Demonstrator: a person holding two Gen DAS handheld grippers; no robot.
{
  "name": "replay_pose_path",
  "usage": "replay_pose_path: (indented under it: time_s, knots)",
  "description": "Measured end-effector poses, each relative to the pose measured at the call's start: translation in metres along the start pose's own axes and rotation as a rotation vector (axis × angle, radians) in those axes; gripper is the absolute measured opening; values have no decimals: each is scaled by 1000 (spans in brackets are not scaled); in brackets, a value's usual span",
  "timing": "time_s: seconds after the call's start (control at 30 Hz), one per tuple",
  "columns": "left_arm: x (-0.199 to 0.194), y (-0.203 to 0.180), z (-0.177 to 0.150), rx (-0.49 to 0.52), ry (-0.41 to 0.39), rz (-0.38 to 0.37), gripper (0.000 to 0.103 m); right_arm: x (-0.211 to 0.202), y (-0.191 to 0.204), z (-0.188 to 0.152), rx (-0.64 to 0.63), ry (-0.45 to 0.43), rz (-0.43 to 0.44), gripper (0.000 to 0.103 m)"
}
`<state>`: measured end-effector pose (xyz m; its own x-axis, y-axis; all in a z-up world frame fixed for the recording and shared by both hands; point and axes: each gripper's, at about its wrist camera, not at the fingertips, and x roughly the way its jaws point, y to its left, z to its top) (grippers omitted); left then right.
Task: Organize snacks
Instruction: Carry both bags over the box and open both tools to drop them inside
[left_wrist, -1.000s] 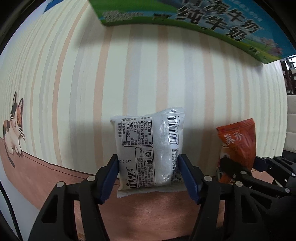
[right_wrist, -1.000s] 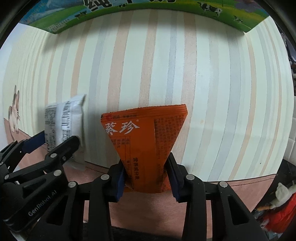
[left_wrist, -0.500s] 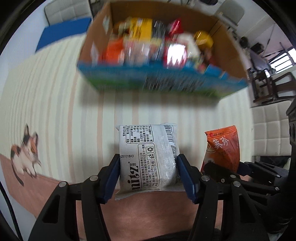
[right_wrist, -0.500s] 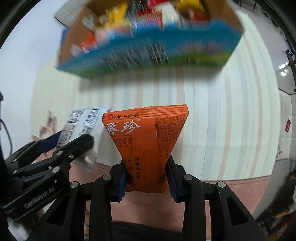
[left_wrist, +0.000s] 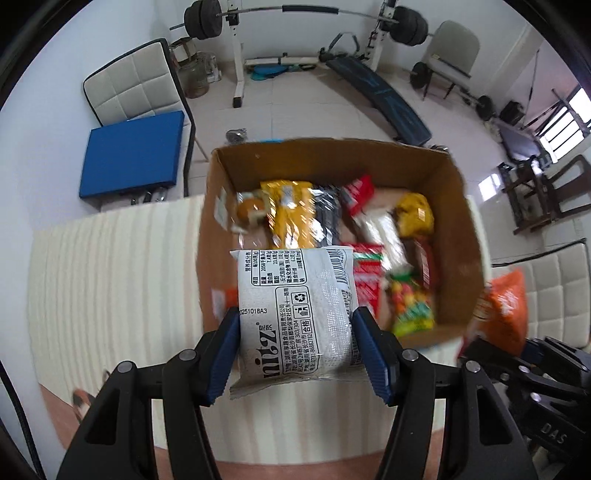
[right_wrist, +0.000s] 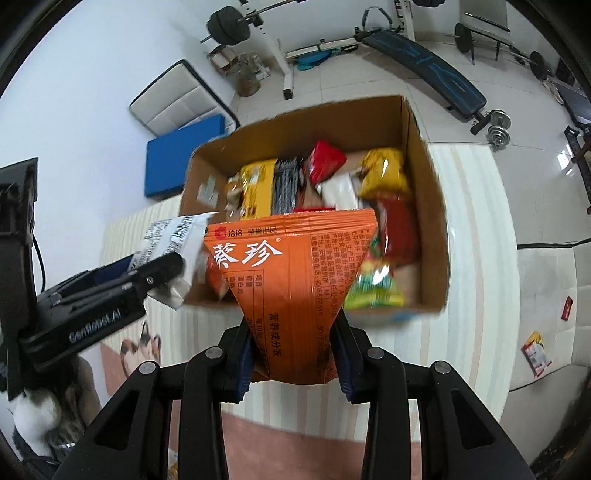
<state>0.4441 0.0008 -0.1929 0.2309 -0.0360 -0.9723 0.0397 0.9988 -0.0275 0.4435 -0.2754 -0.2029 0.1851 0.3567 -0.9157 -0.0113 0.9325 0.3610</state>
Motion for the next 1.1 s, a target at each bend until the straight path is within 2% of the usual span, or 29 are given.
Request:
replay_pose_path:
  time_s: [0.23, 0.37, 0.57, 0.87, 0.9, 0.93, 0.97, 1.0, 1.1]
  knots:
    - [59, 13, 52, 61, 104, 122, 59, 48, -20, 38, 39, 71, -62, 39]
    - [92, 20, 68, 65, 167, 140, 59, 72, -31, 44, 74, 118, -64, 39]
    - [119, 21, 70, 95, 215, 172, 59, 96, -39, 45, 100, 160, -71, 39]
    - [125, 25, 70, 87, 249, 177, 59, 121, -32, 45, 84, 233, -80, 41]
    - [124, 26, 70, 81, 248, 178, 59, 121, -32, 45, 83, 233, -86, 42]
    - [122, 28, 70, 69, 245, 174, 59, 120, -31, 45, 77, 231, -100, 49]
    - [119, 28, 69, 58, 243, 162, 59, 120, -30, 45, 75, 230, -107, 61]
    - [116, 29, 69, 48, 240, 150, 59, 119, -30, 46, 75, 227, -108, 65]
    - [106, 30, 68, 21, 223, 120, 59, 113, -30, 46, 71, 220, -116, 70]
